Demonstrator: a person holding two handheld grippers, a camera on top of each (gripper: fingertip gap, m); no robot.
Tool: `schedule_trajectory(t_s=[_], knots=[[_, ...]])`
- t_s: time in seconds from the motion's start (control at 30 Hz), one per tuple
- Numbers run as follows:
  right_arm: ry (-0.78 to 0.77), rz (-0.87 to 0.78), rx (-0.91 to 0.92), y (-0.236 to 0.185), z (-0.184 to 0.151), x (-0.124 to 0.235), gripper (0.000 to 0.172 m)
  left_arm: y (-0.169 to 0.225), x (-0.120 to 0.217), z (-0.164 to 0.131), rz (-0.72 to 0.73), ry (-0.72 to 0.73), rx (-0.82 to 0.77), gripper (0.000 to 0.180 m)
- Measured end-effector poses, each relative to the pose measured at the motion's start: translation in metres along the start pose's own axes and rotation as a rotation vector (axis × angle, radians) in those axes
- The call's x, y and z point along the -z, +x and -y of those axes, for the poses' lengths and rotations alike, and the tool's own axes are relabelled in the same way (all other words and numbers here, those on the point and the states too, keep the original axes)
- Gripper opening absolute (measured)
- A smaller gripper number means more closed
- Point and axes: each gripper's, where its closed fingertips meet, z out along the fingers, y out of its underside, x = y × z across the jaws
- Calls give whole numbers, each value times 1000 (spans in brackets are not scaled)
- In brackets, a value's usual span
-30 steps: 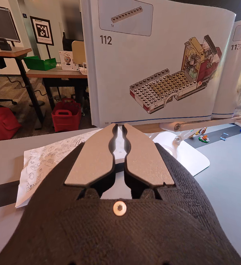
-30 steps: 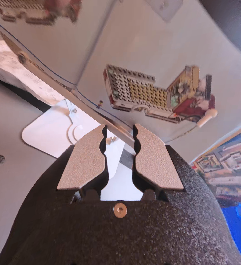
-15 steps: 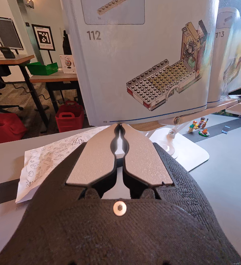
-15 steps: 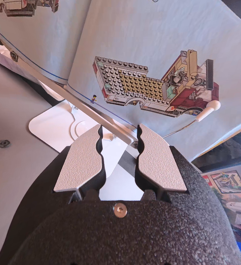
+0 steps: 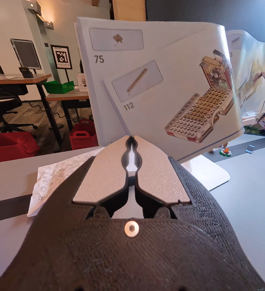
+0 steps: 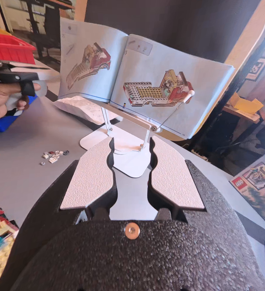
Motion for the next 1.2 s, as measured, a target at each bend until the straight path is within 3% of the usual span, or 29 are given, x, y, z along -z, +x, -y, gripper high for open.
schedule_trajectory(t_s=[0.13,0.33,0.43,0.53,0.63,0.8,1.2], knots=[[61,-12,-83,4,7,13,37,12,6,17,34,66,-12,0],[166,3,-105,-3,26,-8,16,64,24,44,-39,155,-69,0],[247,19,-119,-9,46,-26,9,106,14,51,-152,187,-53,0],[282,19,-133,-13,58,-44,7,140,-13,38,-206,109,-119,0],[279,-7,-124,-10,57,-51,7,125,-35,20,-107,25,-173,0],[207,-16,-128,0,28,-60,6,81,-39,10,-22,-6,-185,0],[191,-23,-121,-7,13,-67,6,73,-34,8,3,23,-234,0]])
